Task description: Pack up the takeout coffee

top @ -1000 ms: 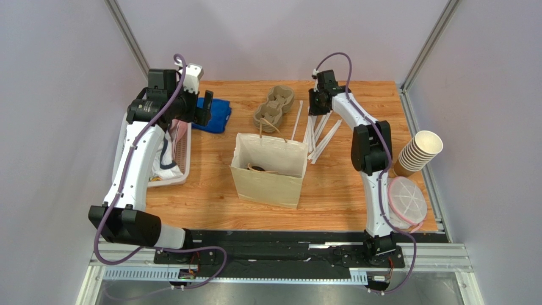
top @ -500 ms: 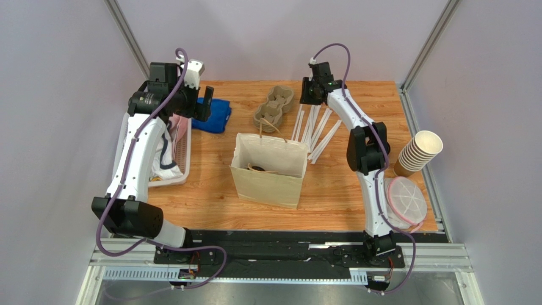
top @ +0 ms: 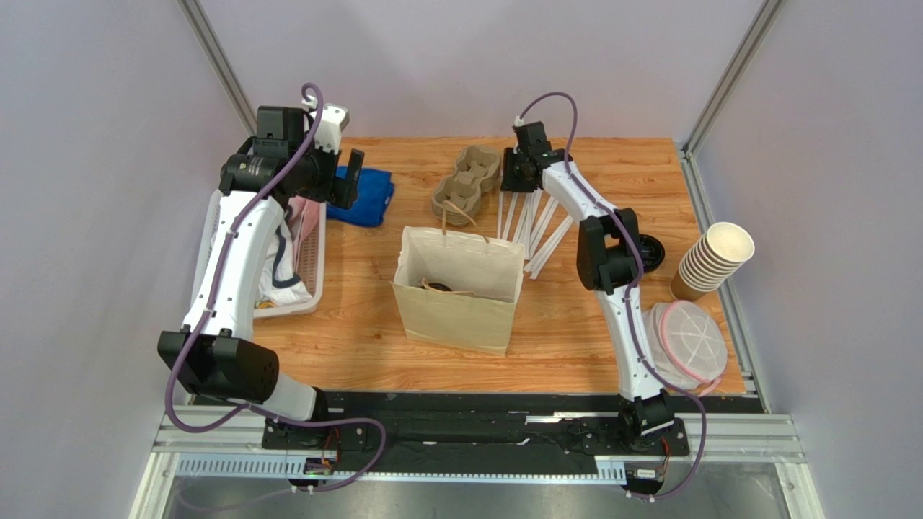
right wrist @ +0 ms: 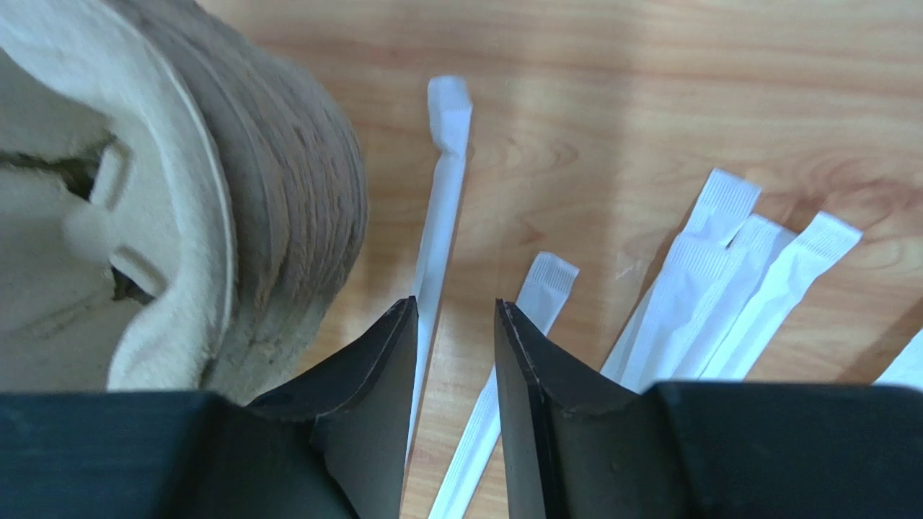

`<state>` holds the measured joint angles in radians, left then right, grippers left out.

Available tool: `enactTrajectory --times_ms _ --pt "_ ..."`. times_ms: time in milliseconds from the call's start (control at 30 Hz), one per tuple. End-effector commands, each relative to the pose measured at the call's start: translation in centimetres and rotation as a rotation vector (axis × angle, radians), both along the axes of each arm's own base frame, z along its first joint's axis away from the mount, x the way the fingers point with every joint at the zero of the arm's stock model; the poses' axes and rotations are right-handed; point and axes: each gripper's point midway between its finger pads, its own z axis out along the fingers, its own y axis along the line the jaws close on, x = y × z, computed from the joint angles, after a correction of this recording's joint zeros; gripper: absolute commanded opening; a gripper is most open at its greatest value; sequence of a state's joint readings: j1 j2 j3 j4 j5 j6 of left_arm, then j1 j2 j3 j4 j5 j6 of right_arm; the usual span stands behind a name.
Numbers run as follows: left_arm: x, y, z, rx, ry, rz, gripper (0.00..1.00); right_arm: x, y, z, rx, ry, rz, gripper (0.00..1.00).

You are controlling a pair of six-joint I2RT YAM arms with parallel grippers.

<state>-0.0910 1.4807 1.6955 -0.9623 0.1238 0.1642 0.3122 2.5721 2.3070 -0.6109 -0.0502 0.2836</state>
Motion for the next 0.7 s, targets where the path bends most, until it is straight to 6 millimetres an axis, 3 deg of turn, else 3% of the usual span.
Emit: enactTrajectory --times_ms 0,267,433,567,667 --pt "0.3 0.4 1.2 0.018 -0.033 -0.004 0.99 2.6 0.5 1.9 -0.005 -0.115 -0.013 0.36" --pt "0.2 0.5 1.2 0.019 -0.028 -0.003 0.99 3.9 0.6 3.8 0.017 -0.19 -0.019 0.37" --pt "0.3 0.5 0.9 0.025 -0.02 -0.004 0.99 4.0 1.5 3.3 0.043 -0.188 -0.002 0.38" --pt "0.3 0.5 1.0 0.029 -0.022 -0.007 0.99 3.8 1.6 1.8 0.025 -0.168 -0.006 0.38" --pt "0.2 0.6 1.0 0.032 -0.02 -0.008 0.99 3.8 1.8 2.1 0.03 -0.173 0.003 0.37"
